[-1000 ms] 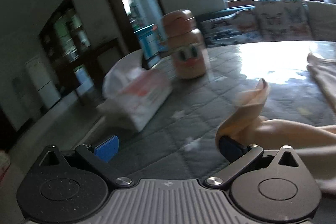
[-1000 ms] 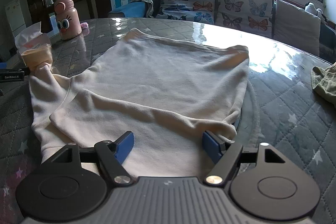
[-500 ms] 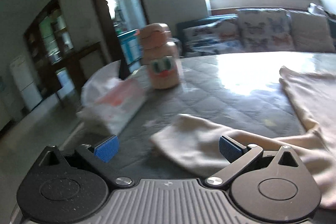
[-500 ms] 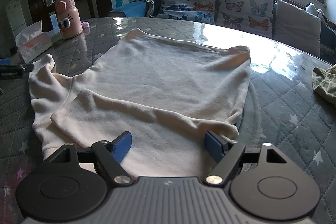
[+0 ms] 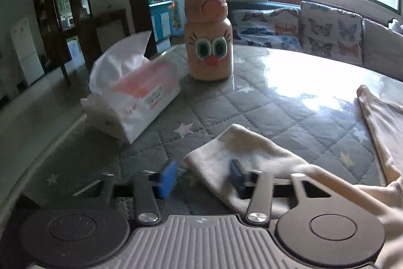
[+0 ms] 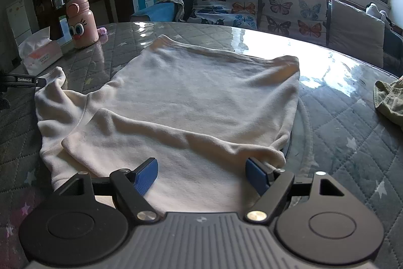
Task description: Fold clothes
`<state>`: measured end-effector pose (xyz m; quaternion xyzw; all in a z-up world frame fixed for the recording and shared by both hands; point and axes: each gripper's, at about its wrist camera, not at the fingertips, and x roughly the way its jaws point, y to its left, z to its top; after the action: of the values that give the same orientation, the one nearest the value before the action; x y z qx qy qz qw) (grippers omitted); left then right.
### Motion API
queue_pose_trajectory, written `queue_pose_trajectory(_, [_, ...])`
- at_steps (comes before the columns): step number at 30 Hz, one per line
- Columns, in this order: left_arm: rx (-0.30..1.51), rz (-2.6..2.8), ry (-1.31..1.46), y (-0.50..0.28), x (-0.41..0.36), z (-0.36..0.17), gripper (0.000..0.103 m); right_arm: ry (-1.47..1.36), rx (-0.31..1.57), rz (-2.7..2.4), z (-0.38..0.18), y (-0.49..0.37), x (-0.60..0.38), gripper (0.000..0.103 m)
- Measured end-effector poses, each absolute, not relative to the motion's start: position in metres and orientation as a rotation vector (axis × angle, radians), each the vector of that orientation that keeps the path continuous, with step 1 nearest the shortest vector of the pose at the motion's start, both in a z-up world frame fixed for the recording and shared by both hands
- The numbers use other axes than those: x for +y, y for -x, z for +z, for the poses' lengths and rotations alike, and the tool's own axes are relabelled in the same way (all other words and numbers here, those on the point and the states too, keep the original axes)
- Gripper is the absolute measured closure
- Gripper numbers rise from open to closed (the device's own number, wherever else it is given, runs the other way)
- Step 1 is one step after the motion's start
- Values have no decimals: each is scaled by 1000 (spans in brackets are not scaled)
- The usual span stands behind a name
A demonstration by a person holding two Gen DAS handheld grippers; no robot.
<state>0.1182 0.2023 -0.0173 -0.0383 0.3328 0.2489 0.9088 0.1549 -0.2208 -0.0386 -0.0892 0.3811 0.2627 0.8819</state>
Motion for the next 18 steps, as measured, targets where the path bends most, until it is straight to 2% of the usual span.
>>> queue_pose_trajectory(2, [685, 514, 55, -117, 200, -17, 96, 186, 794, 546, -39, -155, -221, 24])
queue_pose_trajectory(3, [683, 519, 41, -116, 197, -17, 98, 186, 794, 546, -39, -155, -221, 24])
queue_pose_trajectory(9, [594, 569, 51, -81, 196, 9, 99, 187, 794, 548, -39, -155, -221, 24])
queue_pose_trajectory(12, [643, 553, 1, -80, 199, 1, 98, 192, 795, 550, -40, -156, -220, 24])
queue_pose_trajectory(16, [693, 554, -22, -85, 201, -13, 90, 193, 790, 550, -37, -154, -219, 24])
queue_pose_trajectory(17, [692, 559, -21, -85, 201, -13, 85, 193, 788, 550, -36, -153, -219, 24])
queue_pose_trajectory(18, [678, 566, -35, -84, 198, -11, 73, 196, 785, 553, -34, -152, -219, 24])
